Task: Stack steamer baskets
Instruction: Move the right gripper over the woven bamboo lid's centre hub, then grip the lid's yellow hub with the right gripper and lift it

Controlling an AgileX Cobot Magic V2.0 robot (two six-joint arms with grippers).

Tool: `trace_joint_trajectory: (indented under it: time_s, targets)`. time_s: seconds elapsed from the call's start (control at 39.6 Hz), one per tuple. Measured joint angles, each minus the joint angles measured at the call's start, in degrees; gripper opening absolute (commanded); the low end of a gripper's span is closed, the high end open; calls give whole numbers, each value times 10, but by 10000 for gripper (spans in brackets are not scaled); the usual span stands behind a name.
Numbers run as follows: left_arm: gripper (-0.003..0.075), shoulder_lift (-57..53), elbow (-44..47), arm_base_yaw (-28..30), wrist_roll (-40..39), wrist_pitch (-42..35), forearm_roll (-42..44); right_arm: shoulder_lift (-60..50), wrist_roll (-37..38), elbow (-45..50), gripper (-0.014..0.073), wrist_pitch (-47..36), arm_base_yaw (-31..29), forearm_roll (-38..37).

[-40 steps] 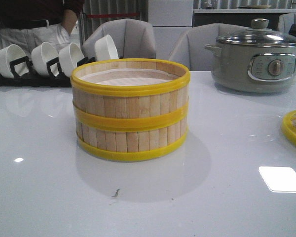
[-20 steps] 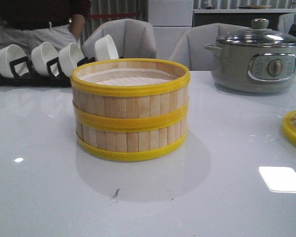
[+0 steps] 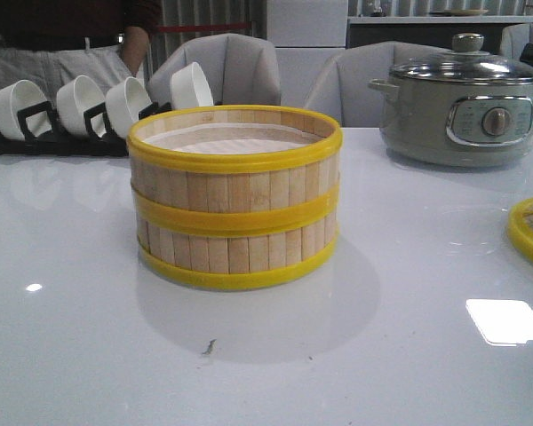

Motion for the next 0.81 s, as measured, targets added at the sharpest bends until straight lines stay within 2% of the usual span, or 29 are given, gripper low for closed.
trace_joint_trajectory:
  time_s: [0.81]
  targets:
    - [85, 0, 0, 0, 0, -1, 0, 11, 0, 0, 370, -9, 0, 0]
